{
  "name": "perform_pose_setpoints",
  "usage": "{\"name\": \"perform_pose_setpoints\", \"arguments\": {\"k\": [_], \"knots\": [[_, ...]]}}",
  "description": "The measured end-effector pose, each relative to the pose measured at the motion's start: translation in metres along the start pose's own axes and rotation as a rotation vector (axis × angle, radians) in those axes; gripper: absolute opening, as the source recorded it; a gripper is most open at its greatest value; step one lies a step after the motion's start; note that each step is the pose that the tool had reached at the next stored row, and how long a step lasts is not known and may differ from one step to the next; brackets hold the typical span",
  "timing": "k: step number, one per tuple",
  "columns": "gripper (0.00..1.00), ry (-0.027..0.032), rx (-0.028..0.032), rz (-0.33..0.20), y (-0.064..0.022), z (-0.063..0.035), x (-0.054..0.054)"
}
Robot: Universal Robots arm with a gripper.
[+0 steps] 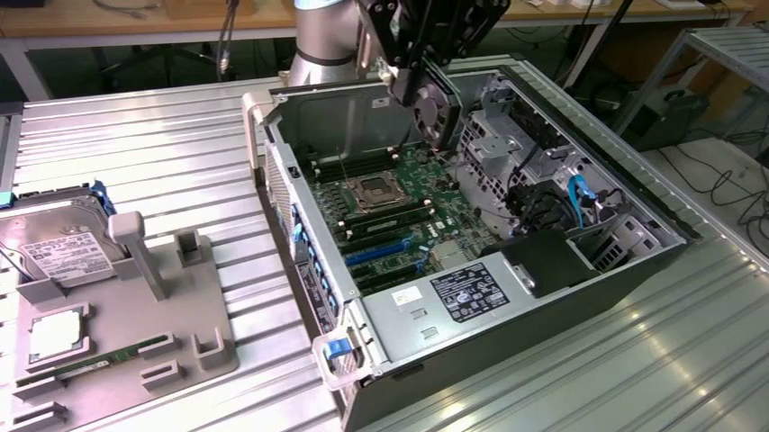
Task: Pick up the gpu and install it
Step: 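Pick up the gpu and move the gpu toward the slot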
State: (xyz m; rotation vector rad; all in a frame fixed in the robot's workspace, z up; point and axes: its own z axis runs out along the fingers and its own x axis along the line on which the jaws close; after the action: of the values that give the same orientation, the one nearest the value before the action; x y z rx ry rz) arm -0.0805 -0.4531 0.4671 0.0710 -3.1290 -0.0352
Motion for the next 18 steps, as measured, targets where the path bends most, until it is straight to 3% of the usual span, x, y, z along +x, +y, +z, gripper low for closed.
{"name": "perform_pose_setpoints", "arguments": {"k": [7, 9, 13, 18], "knots": [[0.28, -0.0005, -0.0001, 0.0, -0.0013, 0.0061, -0.025], [0.28, -0.0014, 0.0001, 0.0, -0.0022, 0.0097, -0.043], [0.28, -0.0021, -0.0002, 0.0, -0.0029, 0.0129, -0.061], [0.28, -0.0021, 0.0001, 0.0, -0.003, 0.0131, -0.063]]}}
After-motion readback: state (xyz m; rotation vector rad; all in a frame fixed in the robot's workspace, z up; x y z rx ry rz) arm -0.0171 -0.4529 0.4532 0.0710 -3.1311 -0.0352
